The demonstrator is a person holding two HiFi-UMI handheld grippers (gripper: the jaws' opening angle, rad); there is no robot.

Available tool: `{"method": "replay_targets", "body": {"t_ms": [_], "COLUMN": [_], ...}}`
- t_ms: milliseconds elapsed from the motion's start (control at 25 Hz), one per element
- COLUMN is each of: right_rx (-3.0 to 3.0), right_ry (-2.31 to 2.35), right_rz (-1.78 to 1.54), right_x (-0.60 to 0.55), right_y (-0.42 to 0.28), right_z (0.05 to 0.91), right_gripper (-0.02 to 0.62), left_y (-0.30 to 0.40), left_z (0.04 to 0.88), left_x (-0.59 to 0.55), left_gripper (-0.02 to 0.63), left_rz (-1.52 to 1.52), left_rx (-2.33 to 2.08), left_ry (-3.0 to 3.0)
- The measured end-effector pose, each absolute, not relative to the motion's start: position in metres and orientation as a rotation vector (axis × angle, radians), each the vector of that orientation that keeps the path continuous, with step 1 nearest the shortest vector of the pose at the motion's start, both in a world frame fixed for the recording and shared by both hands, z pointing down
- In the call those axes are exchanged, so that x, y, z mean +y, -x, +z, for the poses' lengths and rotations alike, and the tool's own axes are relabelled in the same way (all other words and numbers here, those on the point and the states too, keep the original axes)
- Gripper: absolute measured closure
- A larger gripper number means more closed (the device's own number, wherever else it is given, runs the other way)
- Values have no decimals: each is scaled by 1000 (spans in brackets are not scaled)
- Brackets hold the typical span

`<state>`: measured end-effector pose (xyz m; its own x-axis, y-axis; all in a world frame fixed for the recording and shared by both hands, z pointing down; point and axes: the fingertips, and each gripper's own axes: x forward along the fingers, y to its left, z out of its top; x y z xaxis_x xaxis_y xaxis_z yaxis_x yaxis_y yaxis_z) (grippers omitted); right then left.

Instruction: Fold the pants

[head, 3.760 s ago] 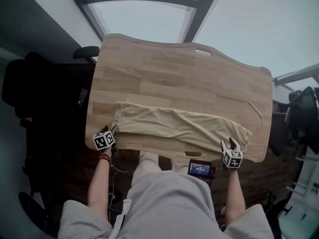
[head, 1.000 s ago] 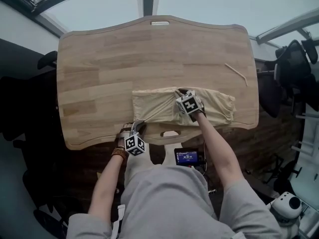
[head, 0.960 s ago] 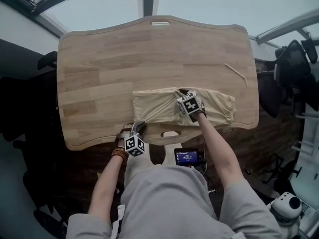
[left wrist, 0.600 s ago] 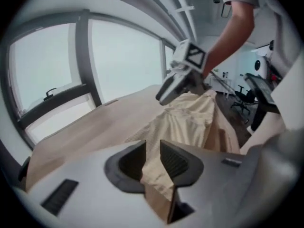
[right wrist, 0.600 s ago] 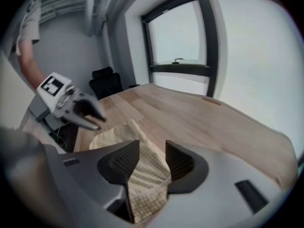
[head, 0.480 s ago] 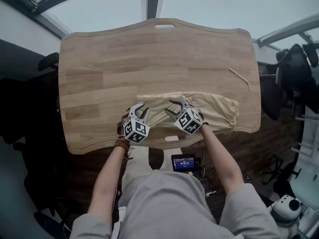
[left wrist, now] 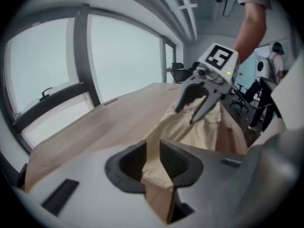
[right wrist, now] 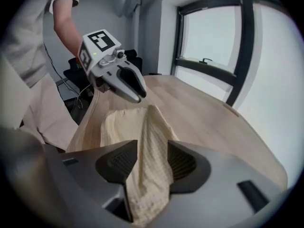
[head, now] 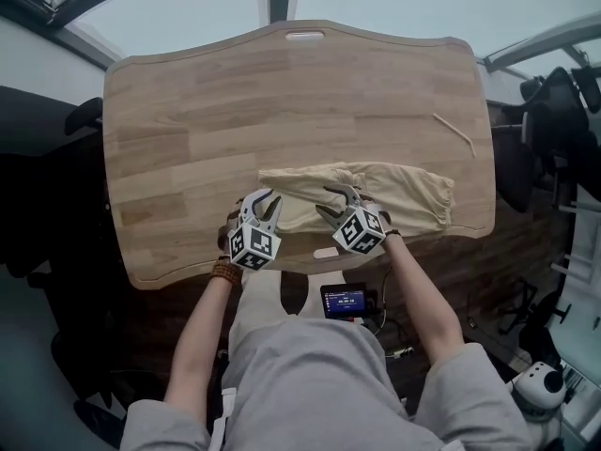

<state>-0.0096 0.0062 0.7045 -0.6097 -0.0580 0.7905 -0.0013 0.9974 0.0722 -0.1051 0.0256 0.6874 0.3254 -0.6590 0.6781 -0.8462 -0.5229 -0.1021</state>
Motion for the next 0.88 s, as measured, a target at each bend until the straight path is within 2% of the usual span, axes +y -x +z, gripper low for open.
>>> {"method": "replay_targets", "body": {"t_ms": [200, 320, 400, 480, 640, 760, 880], "right_rx": [-2275, -2231, -2209, -2206, -2269, -2287, -2130], "right_ry": [84, 54, -17, -25, -56, -68, -5], "right_rz": [-18, 19, 66, 99, 66, 117, 31], "right_x": [23, 17, 1, -8, -10, 10, 42], "right_y": [84, 98, 94, 93, 91, 57, 4], "right_z": [716, 740, 753, 755, 720, 701, 737], "right_gripper": [397, 397, 399, 430, 414, 416, 414], "left_y": [78, 75, 75, 77, 77, 76, 82], "left_z": [716, 742, 750, 748, 718, 724, 751], "left_x": [85, 111, 118, 115, 108, 117, 131], "left_gripper": [518, 527, 529, 529, 529, 529, 529], "left_rz": [1044, 1010, 969, 944, 917, 939, 992], "left_rx": [-1207, -1190, -1219, -1251, -1295, -1250, -1205], "left_ry": [-2288, -2206, -2182, -2163, -2229, -2223, -2143]}}
